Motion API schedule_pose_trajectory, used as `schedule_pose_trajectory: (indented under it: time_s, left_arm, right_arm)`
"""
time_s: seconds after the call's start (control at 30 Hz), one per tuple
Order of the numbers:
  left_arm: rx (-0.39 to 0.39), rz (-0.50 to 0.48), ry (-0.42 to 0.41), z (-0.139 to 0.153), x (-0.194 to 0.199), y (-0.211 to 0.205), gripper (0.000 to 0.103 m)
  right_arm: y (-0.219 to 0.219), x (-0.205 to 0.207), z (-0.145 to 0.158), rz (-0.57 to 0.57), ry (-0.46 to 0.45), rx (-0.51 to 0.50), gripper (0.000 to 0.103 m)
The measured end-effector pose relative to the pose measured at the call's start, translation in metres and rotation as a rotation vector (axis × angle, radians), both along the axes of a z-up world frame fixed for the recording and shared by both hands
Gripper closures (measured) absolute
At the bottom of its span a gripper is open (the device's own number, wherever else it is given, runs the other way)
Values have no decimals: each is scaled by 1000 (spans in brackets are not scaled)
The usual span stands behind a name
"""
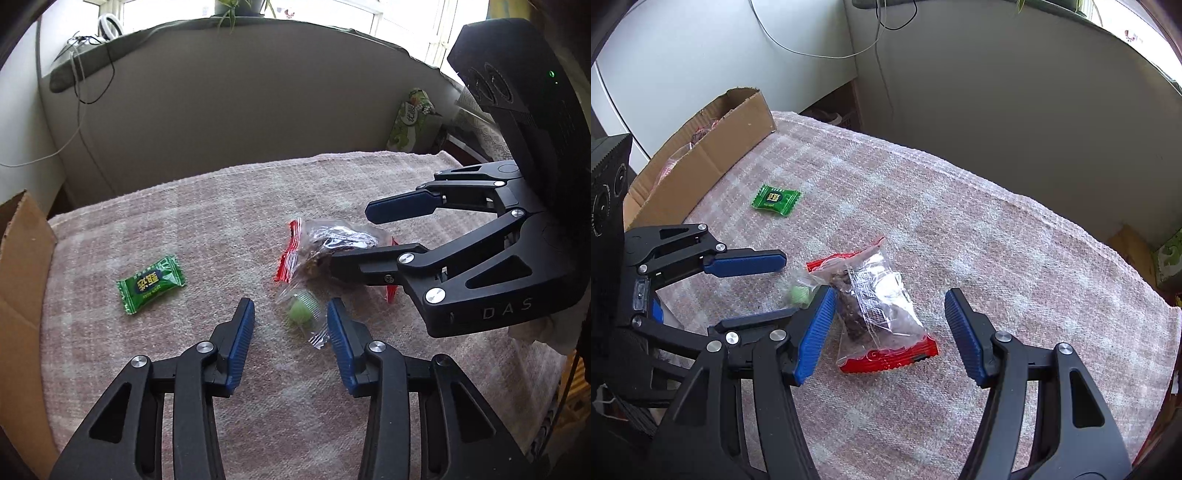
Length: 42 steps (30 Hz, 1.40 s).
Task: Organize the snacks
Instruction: 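Grasp the clear red-edged cookie bag with the right tool while the left tool grasps a small green-ball bag, then carry both bags into the box and open both tools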
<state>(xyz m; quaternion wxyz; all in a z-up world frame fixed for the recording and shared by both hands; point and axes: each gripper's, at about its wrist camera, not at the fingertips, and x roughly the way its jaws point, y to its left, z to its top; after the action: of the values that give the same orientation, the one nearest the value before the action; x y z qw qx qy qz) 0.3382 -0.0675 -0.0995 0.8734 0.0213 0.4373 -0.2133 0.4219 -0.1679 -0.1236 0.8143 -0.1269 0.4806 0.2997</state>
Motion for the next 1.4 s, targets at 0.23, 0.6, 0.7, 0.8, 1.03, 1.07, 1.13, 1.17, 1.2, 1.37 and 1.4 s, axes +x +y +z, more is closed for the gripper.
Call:
schedule_pose_trajectory:
  time_s: [0.23, 0.6, 0.7, 0.8, 1.03, 1.07, 1.13, 1.17, 1.2, 1.37, 1.4]
  left_arm:
    - [7, -2, -13, 0, 2, -4, 65]
    - [8, 8, -23, -2, 7, -8, 86]
    - [1, 12, -27, -1, 4, -3, 86]
    - [-11, 16, -35, 4, 1, 1, 86]
    - [-39, 33, -100, 29, -11, 17, 86]
    - [-42, 41, -113, 33, -12, 21, 86]
    - [-58, 58, -135, 43, -14, 29, 86]
    - [-68, 66, -146, 48, -16, 34, 86]
    - [-75, 74, -159, 53, -19, 40, 86]
    - [-107, 125, -213, 73, -29, 70, 86]
    - [-111, 138, -222, 75, -31, 77, 86]
  right_arm:
    - [5, 3, -9, 17, 8, -23, 56]
    - [-2, -3, -7, -15, -1, -38, 61]
    - [-7, -6, -4, -31, -10, -34, 62]
    - [-12, -9, 2, -46, -19, -25, 62]
    - [-14, -16, 22, -69, -51, -4, 62]
    - [-13, -18, 26, -69, -59, -3, 62]
    - [-8, -20, 34, -66, -72, 4, 62]
    - [-5, -23, 39, -64, -79, 7, 62]
    - [-1, -24, 43, -59, -86, 10, 62]
    - [26, -34, 65, -21, -122, 32, 62]
    - [34, -36, 69, -11, -128, 35, 62]
